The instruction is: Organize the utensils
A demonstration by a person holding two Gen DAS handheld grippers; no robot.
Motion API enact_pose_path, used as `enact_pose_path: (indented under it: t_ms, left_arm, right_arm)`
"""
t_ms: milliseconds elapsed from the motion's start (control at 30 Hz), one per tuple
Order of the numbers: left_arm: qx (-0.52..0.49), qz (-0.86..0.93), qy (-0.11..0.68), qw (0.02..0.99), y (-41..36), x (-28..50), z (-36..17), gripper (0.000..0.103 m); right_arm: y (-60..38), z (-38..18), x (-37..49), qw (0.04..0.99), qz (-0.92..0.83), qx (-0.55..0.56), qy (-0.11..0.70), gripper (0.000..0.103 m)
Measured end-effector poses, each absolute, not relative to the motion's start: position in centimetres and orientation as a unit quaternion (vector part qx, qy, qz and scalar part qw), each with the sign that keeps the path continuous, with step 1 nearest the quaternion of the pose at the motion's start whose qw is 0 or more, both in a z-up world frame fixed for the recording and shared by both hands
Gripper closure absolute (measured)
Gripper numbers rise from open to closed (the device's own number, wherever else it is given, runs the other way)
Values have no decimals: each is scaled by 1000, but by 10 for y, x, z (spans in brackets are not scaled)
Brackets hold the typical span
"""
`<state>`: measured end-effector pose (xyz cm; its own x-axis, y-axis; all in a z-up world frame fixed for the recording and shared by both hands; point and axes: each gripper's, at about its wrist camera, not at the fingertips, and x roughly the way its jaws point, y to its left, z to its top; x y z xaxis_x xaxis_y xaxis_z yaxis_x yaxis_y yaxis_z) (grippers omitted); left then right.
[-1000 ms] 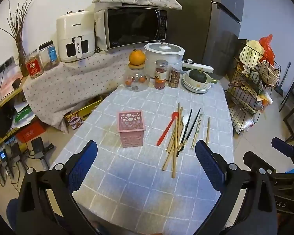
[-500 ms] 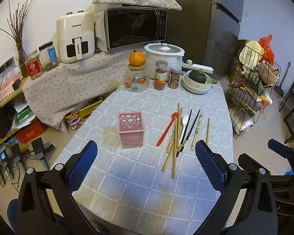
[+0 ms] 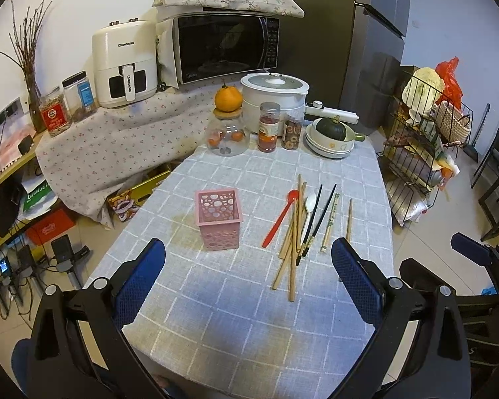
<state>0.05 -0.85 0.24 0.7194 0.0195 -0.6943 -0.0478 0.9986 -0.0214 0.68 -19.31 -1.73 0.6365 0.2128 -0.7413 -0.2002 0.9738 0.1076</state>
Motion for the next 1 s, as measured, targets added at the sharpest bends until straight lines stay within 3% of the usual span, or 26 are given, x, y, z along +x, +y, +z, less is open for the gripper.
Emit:
enact_pose_path:
  t_ms: [1000]
  left_arm:
    - [-17, 15, 376, 926, -17, -1, 1, 7]
  right_arm:
    - [-195, -24, 10, 903, 112, 8, 415, 7]
